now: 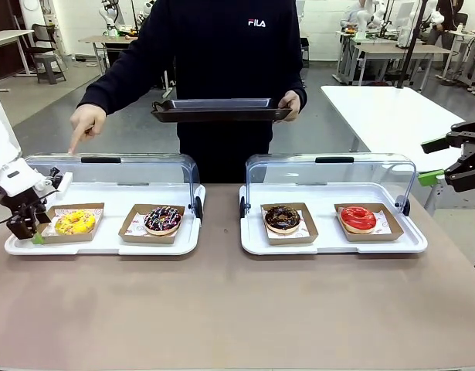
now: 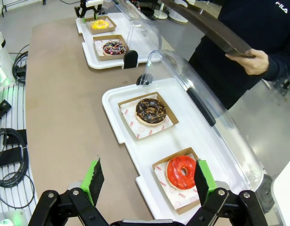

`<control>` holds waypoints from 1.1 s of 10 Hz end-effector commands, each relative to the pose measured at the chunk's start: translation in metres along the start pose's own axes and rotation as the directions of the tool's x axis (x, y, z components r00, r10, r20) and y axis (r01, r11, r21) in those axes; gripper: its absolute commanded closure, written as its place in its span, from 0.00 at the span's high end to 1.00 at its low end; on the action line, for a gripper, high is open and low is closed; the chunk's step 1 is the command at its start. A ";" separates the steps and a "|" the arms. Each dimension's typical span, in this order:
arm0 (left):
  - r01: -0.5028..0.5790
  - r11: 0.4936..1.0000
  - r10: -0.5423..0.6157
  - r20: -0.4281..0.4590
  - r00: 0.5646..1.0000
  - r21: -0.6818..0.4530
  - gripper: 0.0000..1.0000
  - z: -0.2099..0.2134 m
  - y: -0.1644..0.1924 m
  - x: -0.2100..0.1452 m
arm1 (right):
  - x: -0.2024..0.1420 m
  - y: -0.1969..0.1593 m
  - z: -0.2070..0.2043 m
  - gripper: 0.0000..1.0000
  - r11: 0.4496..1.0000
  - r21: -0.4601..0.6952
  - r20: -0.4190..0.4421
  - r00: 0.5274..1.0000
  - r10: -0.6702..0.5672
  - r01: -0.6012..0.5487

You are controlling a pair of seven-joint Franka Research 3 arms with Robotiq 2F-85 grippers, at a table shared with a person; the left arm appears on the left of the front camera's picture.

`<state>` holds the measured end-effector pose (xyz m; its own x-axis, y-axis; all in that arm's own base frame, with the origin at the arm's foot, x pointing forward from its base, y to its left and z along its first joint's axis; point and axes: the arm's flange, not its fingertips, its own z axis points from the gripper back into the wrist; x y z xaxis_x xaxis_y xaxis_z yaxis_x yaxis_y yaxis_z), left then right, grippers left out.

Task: Provide the desired donut to the person.
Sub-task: Pick up and lift the Paper togo box containing the Donut pointed at by the person.

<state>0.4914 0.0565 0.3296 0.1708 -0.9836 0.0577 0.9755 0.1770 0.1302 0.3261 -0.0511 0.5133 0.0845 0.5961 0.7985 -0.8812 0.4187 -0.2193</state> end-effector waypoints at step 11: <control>0.048 0.998 -0.048 -0.006 0.999 -0.029 0.00 0.028 -0.024 0.004 | 0.000 -0.002 -0.002 1.00 1.000 0.007 0.025 1.000 0.010 -0.010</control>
<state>0.4808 0.0508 0.3435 0.1427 -0.9890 0.0380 0.9851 0.1456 0.0914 0.3261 -0.0512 0.5133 0.0847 0.5962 0.7984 -0.8812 0.4188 -0.2192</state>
